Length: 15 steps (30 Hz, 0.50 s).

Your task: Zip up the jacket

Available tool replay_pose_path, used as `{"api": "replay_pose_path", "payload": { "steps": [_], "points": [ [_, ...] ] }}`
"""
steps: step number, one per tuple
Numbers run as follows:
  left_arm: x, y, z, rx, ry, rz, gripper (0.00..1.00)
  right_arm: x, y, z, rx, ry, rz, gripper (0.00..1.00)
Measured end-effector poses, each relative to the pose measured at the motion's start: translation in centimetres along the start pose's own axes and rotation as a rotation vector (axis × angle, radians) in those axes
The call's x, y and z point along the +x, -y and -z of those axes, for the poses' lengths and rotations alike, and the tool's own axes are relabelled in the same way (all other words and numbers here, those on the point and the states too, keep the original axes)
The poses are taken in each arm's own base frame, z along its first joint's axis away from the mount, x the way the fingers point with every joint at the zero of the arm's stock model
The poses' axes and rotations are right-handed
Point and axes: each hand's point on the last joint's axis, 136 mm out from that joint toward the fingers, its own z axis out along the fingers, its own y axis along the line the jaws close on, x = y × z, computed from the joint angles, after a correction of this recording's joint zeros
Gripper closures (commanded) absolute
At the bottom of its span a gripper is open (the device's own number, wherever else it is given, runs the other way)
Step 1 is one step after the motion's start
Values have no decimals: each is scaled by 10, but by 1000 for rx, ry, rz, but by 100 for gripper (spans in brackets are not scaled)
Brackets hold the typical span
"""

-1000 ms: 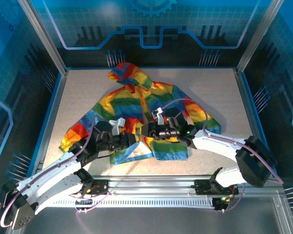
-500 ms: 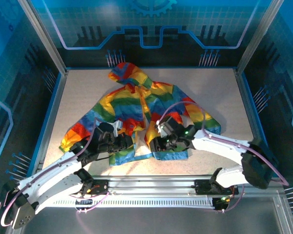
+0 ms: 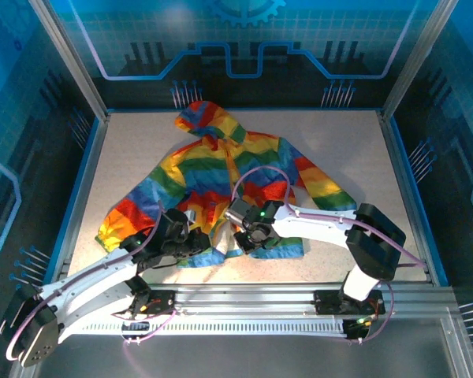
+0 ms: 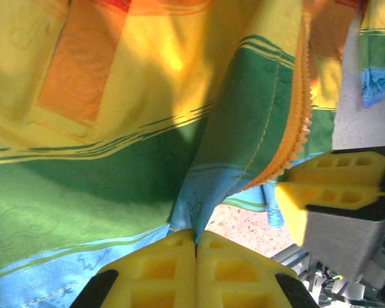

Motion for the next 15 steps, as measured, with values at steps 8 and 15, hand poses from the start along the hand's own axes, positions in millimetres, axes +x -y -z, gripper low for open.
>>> {"api": "replay_pose_path", "payload": {
  "steps": [8,15],
  "points": [
    [2,-9,-8,-7,-1,27,100,-5,10,12,49,41,22,71],
    [1,-13,-21,-27,-14,40,100,-4,10,8,57,31,44,59]
  ]
}}
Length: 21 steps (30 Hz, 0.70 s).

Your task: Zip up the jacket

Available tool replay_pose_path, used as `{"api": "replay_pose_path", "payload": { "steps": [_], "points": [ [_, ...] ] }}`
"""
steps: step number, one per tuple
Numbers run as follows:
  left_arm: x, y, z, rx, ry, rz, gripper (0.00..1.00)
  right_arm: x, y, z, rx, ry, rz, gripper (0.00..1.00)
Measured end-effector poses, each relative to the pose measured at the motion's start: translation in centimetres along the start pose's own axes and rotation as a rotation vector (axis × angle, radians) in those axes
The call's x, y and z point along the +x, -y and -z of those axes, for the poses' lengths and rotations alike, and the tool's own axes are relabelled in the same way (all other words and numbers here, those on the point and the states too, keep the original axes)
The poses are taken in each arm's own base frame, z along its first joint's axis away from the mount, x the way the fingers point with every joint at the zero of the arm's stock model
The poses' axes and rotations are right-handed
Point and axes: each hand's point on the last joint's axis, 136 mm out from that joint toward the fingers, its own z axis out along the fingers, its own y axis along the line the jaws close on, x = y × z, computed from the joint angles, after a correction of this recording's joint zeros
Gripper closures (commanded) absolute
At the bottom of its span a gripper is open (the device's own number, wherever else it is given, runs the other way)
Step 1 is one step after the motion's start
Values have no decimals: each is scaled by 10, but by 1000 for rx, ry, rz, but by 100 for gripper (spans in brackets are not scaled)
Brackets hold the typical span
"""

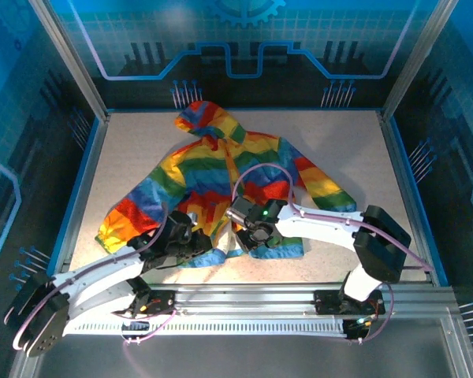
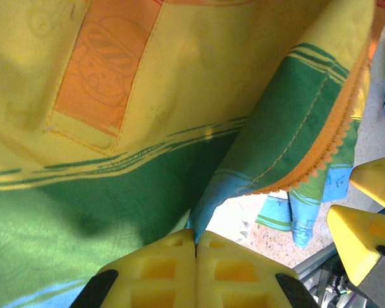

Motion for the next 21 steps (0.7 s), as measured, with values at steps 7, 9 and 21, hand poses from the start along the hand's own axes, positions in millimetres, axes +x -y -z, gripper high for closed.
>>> {"api": "replay_pose_path", "payload": {
  "steps": [7,9,21],
  "points": [
    [5,-13,-11,-55,-41,15,100,15,1,-23,48,-78,41,100],
    [5,-12,-13,-52,-42,15,100,12,1,-17,43,-60,48,100],
    [5,-14,-33,-58,-75,26,100,-30,-6,79,-337,177,-67,100]
  ]
}}
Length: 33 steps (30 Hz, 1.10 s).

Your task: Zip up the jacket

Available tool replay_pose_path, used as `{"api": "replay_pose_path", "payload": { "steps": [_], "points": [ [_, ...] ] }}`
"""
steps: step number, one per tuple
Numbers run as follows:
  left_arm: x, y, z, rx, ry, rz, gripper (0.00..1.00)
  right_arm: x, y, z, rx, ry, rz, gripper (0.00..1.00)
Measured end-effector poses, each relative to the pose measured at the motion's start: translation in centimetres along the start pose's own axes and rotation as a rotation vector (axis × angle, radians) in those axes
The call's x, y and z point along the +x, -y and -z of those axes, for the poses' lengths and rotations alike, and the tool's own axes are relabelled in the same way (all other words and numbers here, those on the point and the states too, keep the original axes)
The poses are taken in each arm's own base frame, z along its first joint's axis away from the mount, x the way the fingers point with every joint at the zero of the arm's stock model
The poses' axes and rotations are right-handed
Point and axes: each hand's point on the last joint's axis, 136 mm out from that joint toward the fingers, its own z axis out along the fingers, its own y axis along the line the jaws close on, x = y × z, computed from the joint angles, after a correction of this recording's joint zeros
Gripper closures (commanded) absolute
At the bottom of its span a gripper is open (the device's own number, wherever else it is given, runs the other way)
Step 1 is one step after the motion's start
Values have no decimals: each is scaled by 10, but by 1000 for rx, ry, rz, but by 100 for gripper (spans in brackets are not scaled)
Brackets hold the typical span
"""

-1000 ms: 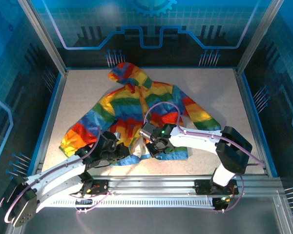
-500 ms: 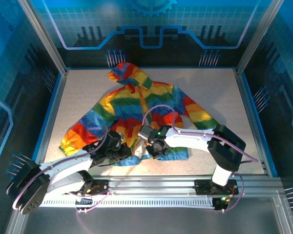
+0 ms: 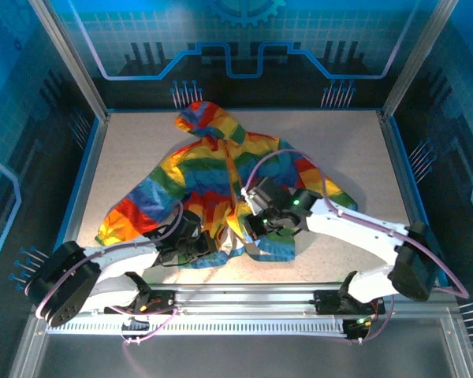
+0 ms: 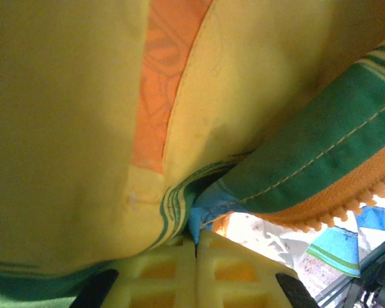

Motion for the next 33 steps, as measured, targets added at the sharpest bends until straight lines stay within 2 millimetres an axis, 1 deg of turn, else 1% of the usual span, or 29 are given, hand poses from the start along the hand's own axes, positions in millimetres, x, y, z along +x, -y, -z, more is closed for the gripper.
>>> {"api": "replay_pose_path", "payload": {
  "steps": [1,2,3,5,6,7,9,11,13,14,17,19,22,24,26,29,33],
  "points": [
    [-1,2,-1,4,-1,-1,100,-2,-4,2,-59,19,-17,99],
    [-2,4,-2,8,-4,-2,100,-3,-6,3,-107,32,-37,96],
    [-2,5,-4,9,-6,-2,100,-1,-5,0,-158,43,-62,95],
    [-2,7,-5,14,-11,-2,100,11,4,-14,-189,17,-111,86],
    [-3,8,-6,15,-11,-2,100,22,12,-23,-180,-16,-137,75],
    [-3,8,-6,16,-13,-3,100,32,20,-33,-156,-58,-163,67],
    [-3,8,-6,16,-14,-3,100,50,37,-51,-83,-140,-199,62],
    [-2,8,-4,15,-13,-4,100,65,55,-62,6,-205,-218,56],
    [-2,9,0,15,-8,-9,100,76,68,-62,90,-247,-216,54],
    [-2,9,2,15,-4,-12,100,77,70,-59,117,-254,-209,53],
    [-4,11,11,13,17,-33,100,64,65,-47,144,-200,-172,52],
    [-7,16,19,19,37,-54,100,51,59,-34,142,-129,-159,52],
    [-12,27,32,41,78,-87,100,37,49,-13,122,-27,-159,51],
    [-16,35,43,69,109,-117,100,32,42,-7,95,31,-163,50],
    [-17,43,51,98,134,-144,100,37,41,-10,84,38,-176,51],
    [-19,52,59,130,153,-172,100,53,46,-26,93,-8,-213,51],
    [-18,71,61,141,142,-226,100,73,50,-48,107,-76,-250,51]
  ]
}}
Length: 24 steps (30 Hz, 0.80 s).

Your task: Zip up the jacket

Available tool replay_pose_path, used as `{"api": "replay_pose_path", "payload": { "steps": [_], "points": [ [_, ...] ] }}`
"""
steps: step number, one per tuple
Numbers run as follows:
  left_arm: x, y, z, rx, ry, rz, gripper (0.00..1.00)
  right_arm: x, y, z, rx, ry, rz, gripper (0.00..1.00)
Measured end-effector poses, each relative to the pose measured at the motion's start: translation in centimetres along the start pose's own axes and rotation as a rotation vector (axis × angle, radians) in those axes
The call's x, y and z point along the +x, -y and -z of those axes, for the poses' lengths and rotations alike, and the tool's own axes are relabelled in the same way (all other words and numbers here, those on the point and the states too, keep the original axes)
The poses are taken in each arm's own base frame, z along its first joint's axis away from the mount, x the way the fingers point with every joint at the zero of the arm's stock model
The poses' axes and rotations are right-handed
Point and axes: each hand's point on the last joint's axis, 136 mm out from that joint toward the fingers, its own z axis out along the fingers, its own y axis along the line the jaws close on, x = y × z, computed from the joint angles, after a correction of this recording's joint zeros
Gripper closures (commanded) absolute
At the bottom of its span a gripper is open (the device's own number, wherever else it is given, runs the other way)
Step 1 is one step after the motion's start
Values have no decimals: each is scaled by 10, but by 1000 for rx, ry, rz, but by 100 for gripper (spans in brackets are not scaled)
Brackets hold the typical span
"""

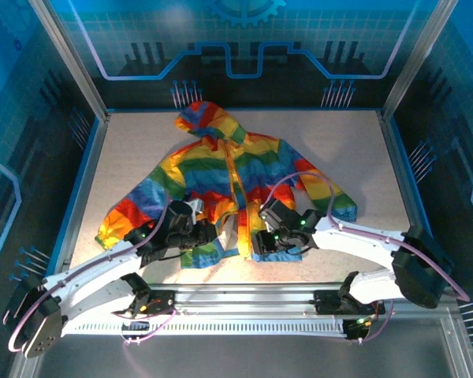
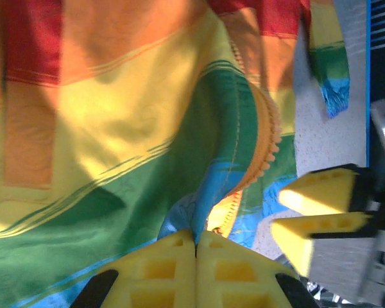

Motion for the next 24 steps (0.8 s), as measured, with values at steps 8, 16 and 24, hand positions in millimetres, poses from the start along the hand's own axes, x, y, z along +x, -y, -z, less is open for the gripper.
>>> {"api": "replay_pose_path", "payload": {
  "steps": [8,16,24],
  "points": [
    [26,18,-38,-46,-128,-91,100,2,-7,-21,-13,-27,-20,51],
    [36,-1,-70,-108,-174,-66,100,7,-2,-30,-3,-38,-29,76],
    [35,-3,-79,-107,-172,-47,100,-1,-8,-18,-36,19,-19,94]
  ]
}}
